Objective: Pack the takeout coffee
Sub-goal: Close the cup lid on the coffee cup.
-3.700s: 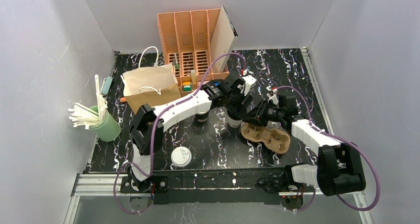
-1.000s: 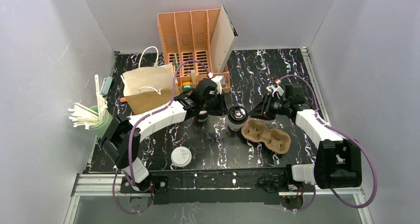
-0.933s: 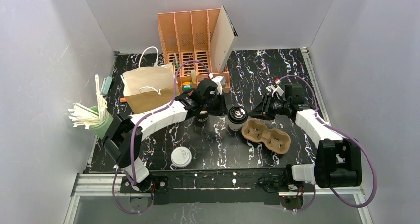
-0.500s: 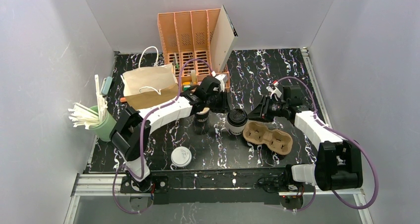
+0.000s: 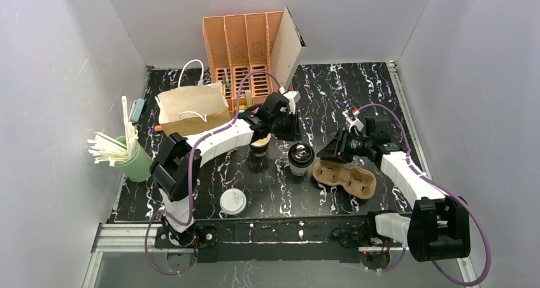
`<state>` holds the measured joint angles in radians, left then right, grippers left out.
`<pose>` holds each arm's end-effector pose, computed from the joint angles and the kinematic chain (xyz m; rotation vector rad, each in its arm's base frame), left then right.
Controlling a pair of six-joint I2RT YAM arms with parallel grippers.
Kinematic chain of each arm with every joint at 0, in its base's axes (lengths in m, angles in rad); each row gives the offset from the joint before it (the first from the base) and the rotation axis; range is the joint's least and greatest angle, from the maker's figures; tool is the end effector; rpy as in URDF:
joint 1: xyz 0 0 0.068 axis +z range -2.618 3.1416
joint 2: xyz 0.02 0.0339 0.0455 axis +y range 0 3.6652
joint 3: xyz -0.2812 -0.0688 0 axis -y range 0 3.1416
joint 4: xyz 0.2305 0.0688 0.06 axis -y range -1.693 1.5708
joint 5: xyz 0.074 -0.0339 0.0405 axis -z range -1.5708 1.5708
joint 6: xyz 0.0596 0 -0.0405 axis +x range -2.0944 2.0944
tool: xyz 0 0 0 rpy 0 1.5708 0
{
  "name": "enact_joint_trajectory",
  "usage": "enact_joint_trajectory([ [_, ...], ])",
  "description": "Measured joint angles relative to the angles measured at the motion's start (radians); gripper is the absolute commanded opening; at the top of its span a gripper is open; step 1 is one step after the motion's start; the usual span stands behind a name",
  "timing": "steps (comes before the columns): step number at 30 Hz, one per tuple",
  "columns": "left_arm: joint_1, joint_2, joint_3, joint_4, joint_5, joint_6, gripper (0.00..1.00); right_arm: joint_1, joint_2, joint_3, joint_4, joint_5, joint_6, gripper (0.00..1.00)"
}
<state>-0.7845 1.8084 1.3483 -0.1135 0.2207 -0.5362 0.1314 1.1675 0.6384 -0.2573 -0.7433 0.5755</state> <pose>0.2954 -0.3133 0.2665 0.4223 2.2639 -0.9689 0.2150 0.0691 0.2242 0.1501 2.4099 1.2130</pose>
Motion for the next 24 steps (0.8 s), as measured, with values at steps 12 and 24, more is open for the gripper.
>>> enact_joint_trajectory([
  [12,-0.01,-0.168,-0.017,-0.102,-0.042,0.179,0.9,0.0,0.001,0.027,-0.029,-0.001,-0.008,0.36],
  [24,-0.113,-0.179,-0.02,-0.225,0.032,0.62,0.89,0.004,0.057,0.059,-0.028,-0.031,-0.029,0.35],
])
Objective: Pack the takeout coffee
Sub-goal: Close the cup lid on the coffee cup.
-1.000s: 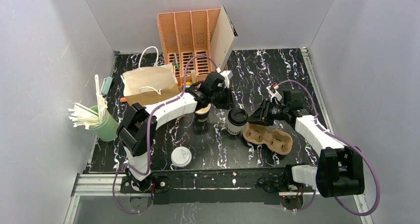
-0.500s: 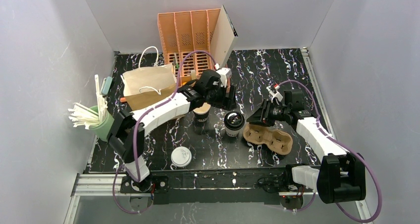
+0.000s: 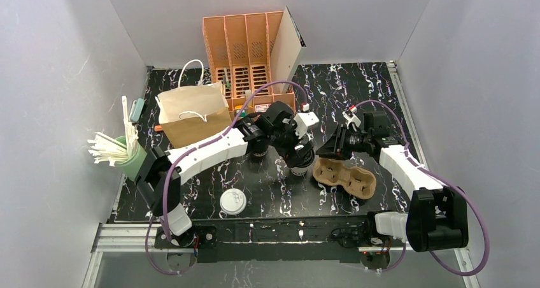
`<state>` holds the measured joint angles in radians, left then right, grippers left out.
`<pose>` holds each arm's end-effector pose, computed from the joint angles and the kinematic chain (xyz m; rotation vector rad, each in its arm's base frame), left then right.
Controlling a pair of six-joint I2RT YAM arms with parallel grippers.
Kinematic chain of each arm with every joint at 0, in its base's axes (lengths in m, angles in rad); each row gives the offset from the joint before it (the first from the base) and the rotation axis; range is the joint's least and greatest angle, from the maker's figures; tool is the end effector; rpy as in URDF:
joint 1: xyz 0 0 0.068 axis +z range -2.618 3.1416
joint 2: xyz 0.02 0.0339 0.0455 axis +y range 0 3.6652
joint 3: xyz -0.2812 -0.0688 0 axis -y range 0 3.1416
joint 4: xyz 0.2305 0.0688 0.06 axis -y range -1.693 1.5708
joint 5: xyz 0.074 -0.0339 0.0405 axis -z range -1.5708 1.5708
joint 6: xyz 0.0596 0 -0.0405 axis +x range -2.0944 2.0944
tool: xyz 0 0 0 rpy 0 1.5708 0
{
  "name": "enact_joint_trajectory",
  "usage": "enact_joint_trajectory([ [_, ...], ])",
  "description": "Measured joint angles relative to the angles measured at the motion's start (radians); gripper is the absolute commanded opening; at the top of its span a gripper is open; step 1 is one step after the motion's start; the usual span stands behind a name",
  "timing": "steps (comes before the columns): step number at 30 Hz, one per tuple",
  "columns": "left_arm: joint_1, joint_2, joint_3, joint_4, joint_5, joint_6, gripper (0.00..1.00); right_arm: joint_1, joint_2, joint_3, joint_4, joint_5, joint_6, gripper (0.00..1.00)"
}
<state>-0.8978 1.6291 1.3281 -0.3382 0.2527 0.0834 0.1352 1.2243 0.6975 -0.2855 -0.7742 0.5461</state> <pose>0.2252 -0.3064 0.3046 1.2026 1.9424 -0.7198 0.2264 0.0728 0.2293 0.1077 2.4260 1.2402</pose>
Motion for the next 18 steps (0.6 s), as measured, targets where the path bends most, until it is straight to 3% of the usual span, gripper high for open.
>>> enact_joint_trajectory([
  [10,-0.015,0.053,0.032,-0.032,-0.006,0.127,0.91,0.048,0.037,0.0,0.003,-0.002,0.0,0.35],
  [18,-0.029,0.075,0.056,-0.037,-0.009,0.152,0.81,0.063,0.052,0.0,0.008,0.003,0.0,0.35],
])
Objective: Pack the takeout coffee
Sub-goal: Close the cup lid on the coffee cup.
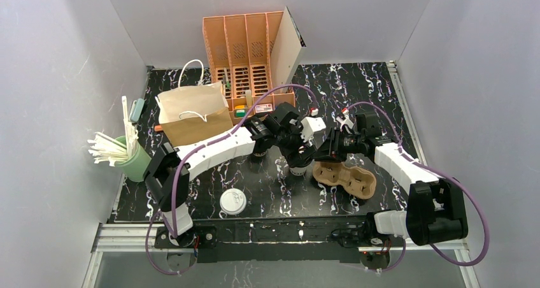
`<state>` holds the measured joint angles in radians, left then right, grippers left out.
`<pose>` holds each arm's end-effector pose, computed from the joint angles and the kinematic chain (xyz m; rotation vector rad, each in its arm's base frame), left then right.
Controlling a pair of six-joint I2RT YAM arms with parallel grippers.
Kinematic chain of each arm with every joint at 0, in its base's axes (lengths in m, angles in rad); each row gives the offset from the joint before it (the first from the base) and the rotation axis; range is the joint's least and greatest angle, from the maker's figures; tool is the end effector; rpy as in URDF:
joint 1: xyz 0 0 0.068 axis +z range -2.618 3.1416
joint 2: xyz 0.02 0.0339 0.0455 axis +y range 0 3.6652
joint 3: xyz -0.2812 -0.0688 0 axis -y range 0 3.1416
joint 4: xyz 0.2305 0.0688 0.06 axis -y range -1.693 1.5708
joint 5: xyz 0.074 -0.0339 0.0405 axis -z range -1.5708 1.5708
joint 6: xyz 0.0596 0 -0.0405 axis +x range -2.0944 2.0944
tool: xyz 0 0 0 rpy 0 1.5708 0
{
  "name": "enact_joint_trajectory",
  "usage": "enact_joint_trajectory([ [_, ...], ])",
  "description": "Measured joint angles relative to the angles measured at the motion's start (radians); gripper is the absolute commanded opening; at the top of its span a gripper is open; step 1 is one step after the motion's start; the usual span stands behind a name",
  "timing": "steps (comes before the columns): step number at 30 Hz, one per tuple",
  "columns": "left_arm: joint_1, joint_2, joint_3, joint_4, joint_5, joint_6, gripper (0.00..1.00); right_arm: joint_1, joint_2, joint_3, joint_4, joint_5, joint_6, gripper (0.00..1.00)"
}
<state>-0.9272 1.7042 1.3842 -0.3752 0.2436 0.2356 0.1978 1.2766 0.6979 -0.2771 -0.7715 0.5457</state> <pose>0.2263 -0.3257 0.2922 1.3846 1.8650 -0.6350 0.2279 0.0881 0.2186 0.0582 2.4881 1.2649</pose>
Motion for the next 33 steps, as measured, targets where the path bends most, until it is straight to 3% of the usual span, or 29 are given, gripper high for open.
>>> enact_joint_trajectory([
  [4,-0.003,0.026,0.003,-0.004,-0.001,0.008,0.79,0.001,0.008,0.0,0.004,0.006,0.0,0.34],
  [14,-0.005,0.03,0.003,-0.008,-0.013,0.024,0.63,0.002,0.017,0.0,0.021,0.003,0.001,0.29],
  [30,-0.004,0.003,-0.056,0.056,-0.016,0.023,0.6,-0.002,0.021,-0.041,0.102,-0.028,0.016,0.28],
  [33,-0.004,0.003,-0.056,0.057,-0.018,0.022,0.6,-0.002,0.019,-0.04,0.101,-0.027,0.016,0.32],
])
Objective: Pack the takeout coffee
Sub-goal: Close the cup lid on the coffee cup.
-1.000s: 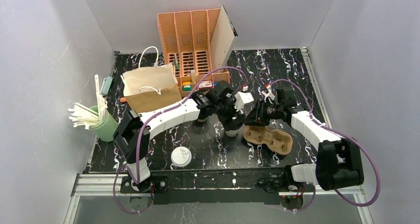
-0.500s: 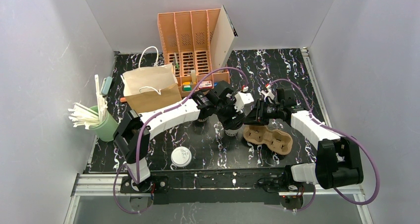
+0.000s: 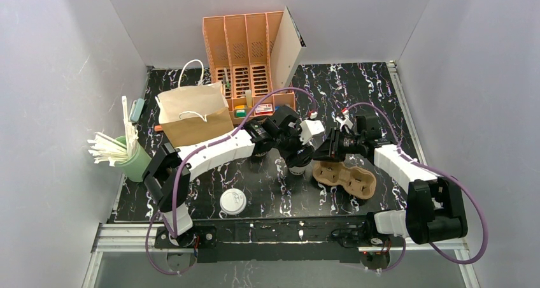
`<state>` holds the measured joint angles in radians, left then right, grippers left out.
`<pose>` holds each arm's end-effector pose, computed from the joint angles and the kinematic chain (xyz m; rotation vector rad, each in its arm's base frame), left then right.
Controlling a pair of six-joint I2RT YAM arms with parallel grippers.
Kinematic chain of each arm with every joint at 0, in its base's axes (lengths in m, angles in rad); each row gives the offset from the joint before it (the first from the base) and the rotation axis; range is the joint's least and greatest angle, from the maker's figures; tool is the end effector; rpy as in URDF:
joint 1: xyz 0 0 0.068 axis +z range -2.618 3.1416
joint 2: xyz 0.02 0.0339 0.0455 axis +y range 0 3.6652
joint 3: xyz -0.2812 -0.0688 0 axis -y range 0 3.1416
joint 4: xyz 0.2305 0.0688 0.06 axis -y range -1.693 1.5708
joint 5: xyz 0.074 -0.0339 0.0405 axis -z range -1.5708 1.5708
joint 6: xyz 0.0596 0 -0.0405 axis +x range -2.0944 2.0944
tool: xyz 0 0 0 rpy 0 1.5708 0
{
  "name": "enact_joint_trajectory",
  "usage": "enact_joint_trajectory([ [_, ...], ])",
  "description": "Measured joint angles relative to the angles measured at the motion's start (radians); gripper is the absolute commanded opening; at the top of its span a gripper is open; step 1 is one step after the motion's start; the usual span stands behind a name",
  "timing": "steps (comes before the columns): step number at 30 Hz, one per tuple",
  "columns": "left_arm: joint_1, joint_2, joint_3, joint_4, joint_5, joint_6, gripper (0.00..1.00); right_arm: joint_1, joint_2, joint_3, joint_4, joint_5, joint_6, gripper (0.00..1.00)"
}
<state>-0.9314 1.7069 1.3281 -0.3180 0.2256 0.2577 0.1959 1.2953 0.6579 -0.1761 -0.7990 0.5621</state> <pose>0.2255 -0.3256 0.2778 1.3996 1.8509 -0.6055 0.2309 0.0894 0.2112 0.0409 2.4488 1.3029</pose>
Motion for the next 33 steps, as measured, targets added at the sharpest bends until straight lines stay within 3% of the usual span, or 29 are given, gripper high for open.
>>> enact_joint_trajectory([
  [6,-0.001,0.008,0.019,-0.013,-0.024,-0.018,0.61,0.011,-0.035,0.065,-0.099,0.106,-0.022,0.63],
  [9,-0.002,0.034,0.062,-0.037,-0.056,-0.033,0.62,0.011,-0.071,0.146,-0.147,0.181,-0.037,0.71],
  [22,-0.002,0.218,0.273,-0.002,-0.235,-0.119,0.64,0.01,-0.378,0.192,-0.254,0.527,-0.036,0.73],
  [26,0.0,0.274,0.325,0.044,-0.276,-0.16,0.79,0.009,-0.425,0.192,-0.306,0.612,-0.04,0.74],
  [31,0.0,0.302,0.352,0.069,-0.301,-0.196,0.97,0.01,-0.45,0.193,-0.357,0.681,-0.044,0.82],
  [33,0.0,0.302,0.352,0.068,-0.313,-0.206,0.98,0.01,-0.459,0.193,-0.369,0.697,-0.045,0.84],
])
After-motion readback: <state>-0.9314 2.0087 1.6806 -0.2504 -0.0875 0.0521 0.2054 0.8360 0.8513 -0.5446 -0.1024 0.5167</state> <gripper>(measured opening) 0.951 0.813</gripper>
